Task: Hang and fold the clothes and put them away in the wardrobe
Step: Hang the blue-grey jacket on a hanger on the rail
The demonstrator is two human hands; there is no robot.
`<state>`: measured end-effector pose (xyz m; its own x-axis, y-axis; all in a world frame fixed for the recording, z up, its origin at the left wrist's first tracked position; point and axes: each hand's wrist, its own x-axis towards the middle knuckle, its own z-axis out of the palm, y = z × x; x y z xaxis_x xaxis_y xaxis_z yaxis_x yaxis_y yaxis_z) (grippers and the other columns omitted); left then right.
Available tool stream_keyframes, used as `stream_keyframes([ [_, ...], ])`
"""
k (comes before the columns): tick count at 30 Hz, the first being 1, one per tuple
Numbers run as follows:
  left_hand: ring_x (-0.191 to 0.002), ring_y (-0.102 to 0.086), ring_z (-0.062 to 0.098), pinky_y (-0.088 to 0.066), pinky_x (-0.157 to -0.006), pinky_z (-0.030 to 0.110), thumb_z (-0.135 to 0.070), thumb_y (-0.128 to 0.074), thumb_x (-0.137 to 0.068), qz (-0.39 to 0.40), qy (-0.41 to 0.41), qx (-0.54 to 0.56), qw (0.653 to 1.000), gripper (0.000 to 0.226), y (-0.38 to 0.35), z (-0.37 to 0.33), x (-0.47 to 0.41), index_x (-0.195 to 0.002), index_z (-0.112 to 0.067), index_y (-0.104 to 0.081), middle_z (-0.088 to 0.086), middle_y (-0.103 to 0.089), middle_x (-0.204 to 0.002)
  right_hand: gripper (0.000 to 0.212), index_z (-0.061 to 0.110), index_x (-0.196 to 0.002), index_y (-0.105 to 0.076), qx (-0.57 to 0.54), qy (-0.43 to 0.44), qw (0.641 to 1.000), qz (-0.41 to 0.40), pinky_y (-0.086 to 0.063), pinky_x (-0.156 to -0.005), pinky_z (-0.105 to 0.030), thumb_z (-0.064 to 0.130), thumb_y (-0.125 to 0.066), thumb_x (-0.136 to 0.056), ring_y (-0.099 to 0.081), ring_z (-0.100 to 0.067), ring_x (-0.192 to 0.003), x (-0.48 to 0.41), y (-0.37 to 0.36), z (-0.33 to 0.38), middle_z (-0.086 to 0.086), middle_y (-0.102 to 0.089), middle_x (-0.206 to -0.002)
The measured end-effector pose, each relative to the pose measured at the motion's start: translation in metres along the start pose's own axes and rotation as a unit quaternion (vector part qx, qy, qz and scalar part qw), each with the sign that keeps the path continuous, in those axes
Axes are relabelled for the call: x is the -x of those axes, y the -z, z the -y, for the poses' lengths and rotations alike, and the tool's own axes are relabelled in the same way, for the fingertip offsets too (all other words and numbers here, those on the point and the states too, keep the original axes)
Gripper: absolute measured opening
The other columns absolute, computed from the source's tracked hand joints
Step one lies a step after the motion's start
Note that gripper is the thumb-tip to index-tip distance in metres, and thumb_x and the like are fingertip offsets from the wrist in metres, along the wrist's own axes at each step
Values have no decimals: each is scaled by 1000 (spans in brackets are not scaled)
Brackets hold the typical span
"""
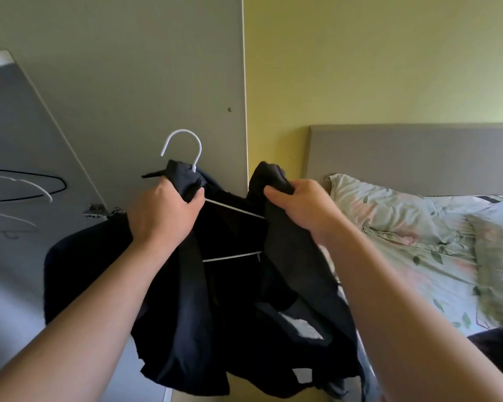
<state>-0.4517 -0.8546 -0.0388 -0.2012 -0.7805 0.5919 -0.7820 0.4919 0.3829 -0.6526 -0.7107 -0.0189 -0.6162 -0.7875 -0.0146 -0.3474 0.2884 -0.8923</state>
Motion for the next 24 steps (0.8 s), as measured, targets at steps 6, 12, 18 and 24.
stream_keyframes([
  [6,-97,-68,40,-41,-69,34,-56,-72,-83,58,52,134,988,51,-5,1,-7,-104,-11,-62,18,-72,-101,35,17,-70,-57,124,190,967,115,-40,-53,-23,42,-73,-89,-46,-2,-53,32,-68,-4,4,-55,-63],
  [12,-77,-63,7,-36,-59,1,-38,-77,-86,59,12,251,966,25,-2,13,6,-96,-20,-64,-19,-62,-74,41,34,-122,-62,336,237,911,42,-34,-98,-43,32,-59,-81,-38,-28,-118,25,-60,-22,0,-49,-120],
  [18,-74,-64,2,-39,-61,1,-35,-76,-88,68,-21,295,953,20,1,18,5,-84,-17,-70,-11,-69,-74,34,18,-116,-51,260,287,912,-134,-33,-100,-44,25,-60,-84,-56,-30,-108,16,-60,-25,-1,-59,-112],
  [24,-73,-57,-21,-38,-64,-2,-35,-76,-88,70,-101,289,949,17,10,16,9,-88,-31,-60,-23,-62,-74,35,16,-94,-64,371,349,857,-72,-50,-73,-41,47,-52,-101,-61,-29,-84,8,-61,-17,1,-64,-87],
])
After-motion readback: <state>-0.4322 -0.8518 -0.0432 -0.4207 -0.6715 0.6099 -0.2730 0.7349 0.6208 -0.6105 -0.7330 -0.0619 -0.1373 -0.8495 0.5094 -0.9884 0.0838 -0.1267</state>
